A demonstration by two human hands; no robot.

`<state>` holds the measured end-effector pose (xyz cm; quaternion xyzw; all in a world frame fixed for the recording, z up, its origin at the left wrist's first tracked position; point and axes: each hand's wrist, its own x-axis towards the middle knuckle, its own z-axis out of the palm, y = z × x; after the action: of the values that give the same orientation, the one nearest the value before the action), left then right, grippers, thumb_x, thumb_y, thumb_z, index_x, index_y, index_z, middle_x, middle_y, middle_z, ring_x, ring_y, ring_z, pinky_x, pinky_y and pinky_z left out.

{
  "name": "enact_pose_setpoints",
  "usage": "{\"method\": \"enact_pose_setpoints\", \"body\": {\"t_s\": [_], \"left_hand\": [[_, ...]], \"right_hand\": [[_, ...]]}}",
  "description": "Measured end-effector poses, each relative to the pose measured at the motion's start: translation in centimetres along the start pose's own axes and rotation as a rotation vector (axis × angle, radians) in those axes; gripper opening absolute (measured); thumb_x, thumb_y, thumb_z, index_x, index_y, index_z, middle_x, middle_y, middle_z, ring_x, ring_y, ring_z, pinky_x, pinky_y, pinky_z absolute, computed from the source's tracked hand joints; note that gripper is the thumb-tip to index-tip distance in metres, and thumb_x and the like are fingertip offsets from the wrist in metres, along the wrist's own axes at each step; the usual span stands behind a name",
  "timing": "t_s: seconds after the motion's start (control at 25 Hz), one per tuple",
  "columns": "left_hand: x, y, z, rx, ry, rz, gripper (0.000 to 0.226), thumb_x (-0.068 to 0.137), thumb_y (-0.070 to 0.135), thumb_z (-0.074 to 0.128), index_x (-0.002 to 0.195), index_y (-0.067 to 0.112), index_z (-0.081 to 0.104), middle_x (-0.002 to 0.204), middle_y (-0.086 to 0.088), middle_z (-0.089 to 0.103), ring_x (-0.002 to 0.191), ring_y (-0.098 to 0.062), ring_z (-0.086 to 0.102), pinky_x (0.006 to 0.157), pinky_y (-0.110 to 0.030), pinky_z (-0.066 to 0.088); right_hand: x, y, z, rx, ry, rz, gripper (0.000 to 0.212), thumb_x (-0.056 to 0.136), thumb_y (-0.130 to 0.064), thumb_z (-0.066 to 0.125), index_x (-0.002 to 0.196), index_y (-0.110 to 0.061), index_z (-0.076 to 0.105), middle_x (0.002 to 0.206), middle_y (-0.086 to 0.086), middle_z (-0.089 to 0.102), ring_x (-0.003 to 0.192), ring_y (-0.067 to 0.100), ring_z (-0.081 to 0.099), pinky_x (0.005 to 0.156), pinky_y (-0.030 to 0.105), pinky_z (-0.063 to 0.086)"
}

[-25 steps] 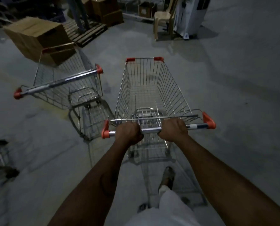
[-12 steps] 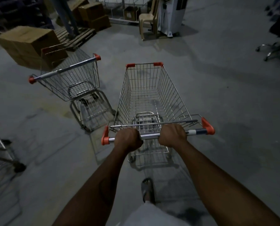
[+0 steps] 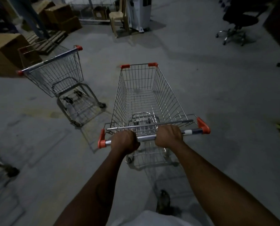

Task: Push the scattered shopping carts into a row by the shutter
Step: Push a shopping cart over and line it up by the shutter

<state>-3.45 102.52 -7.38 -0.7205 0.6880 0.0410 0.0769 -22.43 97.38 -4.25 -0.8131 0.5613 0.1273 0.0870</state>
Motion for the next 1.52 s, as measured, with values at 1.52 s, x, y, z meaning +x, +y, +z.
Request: {"method": "enact_pose_setpoints", "body": {"t_s": [1.52], "left_hand": [[-79.0, -6.1, 13.0, 0.092, -0.012, 0.786, 0.023, 0.084, 0.048, 0.06, 0.079, 0.025, 0.062, 0.065, 0.006, 0.053, 0.051, -0.008, 0.041, 0.048, -0.025, 0.024]], "right_hand": [[-83.8, -39.2, 26.4, 0.24, 0.004, 0.782, 0.011, 0.075, -0.033, 0.061, 0.071, -0.024, 0.056, 0.082, -0.002, 0.068, 0.077, 0.021, 0.066, 0.073, 0.03, 0.053]]}}
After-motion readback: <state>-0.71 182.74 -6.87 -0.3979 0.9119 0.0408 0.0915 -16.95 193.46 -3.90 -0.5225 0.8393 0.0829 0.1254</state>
